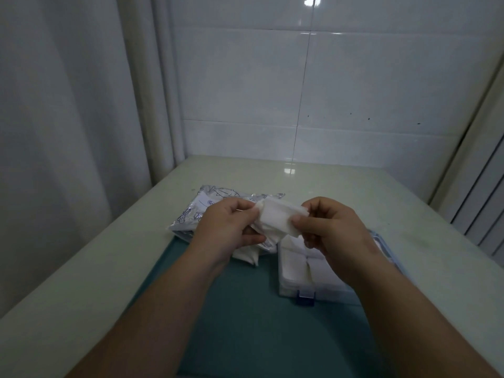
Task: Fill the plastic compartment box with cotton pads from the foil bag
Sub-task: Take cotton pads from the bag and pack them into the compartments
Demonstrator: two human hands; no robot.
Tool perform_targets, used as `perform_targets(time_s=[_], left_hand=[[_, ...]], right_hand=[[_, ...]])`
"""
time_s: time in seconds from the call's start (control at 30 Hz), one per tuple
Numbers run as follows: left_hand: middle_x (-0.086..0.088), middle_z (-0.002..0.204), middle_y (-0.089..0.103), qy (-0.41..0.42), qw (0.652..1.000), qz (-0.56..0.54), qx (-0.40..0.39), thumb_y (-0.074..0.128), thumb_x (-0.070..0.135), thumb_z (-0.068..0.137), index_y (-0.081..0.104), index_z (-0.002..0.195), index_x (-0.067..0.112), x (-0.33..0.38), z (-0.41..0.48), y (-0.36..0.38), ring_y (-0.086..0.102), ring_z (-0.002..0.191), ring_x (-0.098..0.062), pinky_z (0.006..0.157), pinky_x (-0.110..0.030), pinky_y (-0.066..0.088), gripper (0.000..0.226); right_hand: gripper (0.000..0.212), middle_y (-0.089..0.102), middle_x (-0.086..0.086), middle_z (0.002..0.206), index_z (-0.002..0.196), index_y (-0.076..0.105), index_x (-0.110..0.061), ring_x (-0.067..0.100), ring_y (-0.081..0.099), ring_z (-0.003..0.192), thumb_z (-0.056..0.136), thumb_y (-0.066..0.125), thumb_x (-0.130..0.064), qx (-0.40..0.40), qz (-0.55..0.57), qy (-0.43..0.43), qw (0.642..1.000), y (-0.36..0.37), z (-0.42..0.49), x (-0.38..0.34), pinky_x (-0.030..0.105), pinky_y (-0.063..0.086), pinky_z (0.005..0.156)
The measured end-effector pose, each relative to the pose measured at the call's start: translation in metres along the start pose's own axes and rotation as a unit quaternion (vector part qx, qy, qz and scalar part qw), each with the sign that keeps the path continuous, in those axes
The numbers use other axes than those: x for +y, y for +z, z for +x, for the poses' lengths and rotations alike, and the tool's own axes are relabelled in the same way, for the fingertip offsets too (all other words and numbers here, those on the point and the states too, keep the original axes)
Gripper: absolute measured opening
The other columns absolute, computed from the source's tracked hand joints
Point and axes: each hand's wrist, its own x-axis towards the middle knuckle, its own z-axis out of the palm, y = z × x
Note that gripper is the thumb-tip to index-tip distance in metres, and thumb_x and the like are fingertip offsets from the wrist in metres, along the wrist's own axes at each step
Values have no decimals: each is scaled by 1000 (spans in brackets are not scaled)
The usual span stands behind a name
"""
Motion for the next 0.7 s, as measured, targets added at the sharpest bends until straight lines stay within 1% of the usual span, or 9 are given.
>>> perform_targets(time_s=[0.17,0.23,0.3,0.4,0.47,0.5,0.57,0.63,0.7], left_hand=[[-20,87,66,-1,1000,-1,-6,54,0,93,64,96,-2,-1,-2,3,68,64,-20,57,-27,58,10],[-21,87,66,-4,1000,-6,-16,51,-4,93,62,98,-4,-1,-4,6,68,65,-21,57,-26,58,13],[-21,86,65,-9,999,-25,-29,49,-5,93,61,95,-3,-1,-7,9,68,65,-22,56,-26,58,12],[-16,80,67,-20,995,-85,-42,51,4,97,61,88,2,1,-9,12,68,64,-21,55,-28,58,14],[-13,80,70,-13,993,-103,-52,58,16,96,63,89,4,1,-10,13,70,67,-20,57,-28,58,14],[-12,81,70,0,995,-84,-51,62,17,93,63,93,3,1,-10,13,70,67,-18,58,-28,58,14],[-12,83,69,24,999,-28,-38,68,9,88,62,100,3,-2,-11,12,68,64,-16,59,-26,57,15],[-13,85,71,35,999,19,-30,69,2,86,63,101,5,-3,-10,11,66,63,-19,58,-28,55,17],[-12,84,73,46,997,52,-37,68,3,86,64,100,10,-4,-10,11,64,63,-21,57,-30,55,16]], right_hand=[[3,62,10,69,84,61,1,16,59,55,83,61,3,8,12,20,1000,3,0,1,27,50,54],[4,66,9,71,87,61,3,16,64,54,84,62,3,15,-13,19,1000,4,0,1,26,55,54],[6,68,8,73,87,63,0,13,67,55,82,66,1,31,-58,16,998,5,1,3,26,58,56],[7,69,2,67,83,64,-6,11,67,54,80,70,-5,48,-125,12,991,4,3,6,30,60,57],[9,68,1,66,83,64,-8,10,66,53,79,72,-8,50,-145,13,988,4,4,6,30,60,57],[10,68,0,68,83,64,-9,10,66,54,79,73,-10,46,-155,13,987,4,4,6,29,60,57],[12,67,1,75,83,63,-13,12,65,59,78,74,-14,33,-173,8,984,3,3,5,27,56,56],[14,66,1,83,85,60,-17,15,63,72,78,73,-17,26,-179,-12,983,0,2,2,27,50,58],[14,67,-3,89,89,57,-19,15,63,82,83,69,-21,12,-173,-27,985,-5,1,-1,27,48,64]])
